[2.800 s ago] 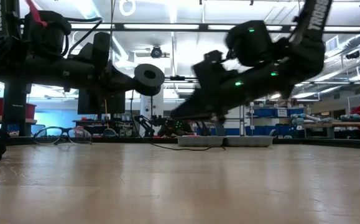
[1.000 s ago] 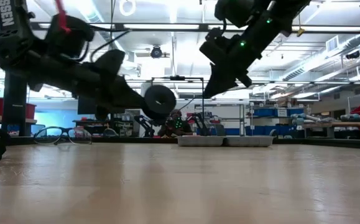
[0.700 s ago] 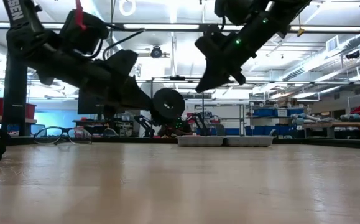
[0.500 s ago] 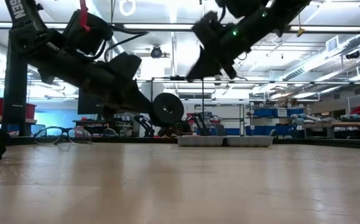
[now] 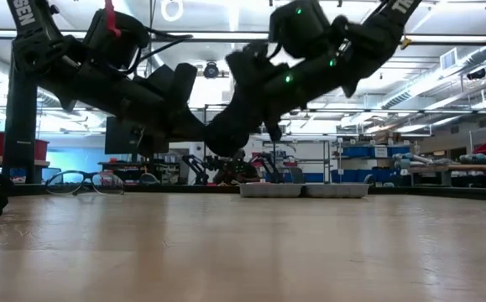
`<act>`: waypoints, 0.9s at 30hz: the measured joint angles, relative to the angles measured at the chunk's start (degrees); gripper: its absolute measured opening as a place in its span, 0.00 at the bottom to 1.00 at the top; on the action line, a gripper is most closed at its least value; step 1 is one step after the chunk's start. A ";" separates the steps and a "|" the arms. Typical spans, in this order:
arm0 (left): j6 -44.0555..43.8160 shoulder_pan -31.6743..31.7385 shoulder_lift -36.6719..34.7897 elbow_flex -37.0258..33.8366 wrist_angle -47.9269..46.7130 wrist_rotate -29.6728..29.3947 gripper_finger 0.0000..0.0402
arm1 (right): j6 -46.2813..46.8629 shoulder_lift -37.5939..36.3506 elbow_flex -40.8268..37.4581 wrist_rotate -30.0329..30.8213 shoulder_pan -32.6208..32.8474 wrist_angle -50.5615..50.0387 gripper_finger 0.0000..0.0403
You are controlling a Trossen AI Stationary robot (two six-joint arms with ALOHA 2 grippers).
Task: Coil cords
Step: Coil the black wire onto the black spool
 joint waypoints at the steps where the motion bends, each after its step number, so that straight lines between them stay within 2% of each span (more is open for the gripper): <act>1: -0.63 0.00 0.00 0.00 0.45 -0.14 0.00 | 0.50 0.77 0.00 0.06 0.00 0.08 0.00; 5: -0.76 0.01 0.02 -0.04 2.03 -0.48 0.00 | 1.54 1.98 0.04 0.44 -0.10 -3.78 0.03; 9: -0.79 0.00 0.00 -0.31 5.09 -0.34 0.00 | 2.31 1.65 0.00 0.44 -0.23 -12.53 0.06; 15: -0.84 0.00 -0.04 -4.40 13.13 -0.23 0.00 | 3.66 -0.11 -0.95 0.42 -0.56 -21.98 0.07; 23: -2.45 -0.04 -0.02 -8.63 17.06 0.24 0.00 | 8.74 -5.82 -9.39 0.23 0.50 -21.79 0.05; 27: -2.41 -0.04 -0.02 -8.88 17.26 0.53 0.00 | 12.17 -10.32 -14.50 0.34 2.06 -18.45 0.04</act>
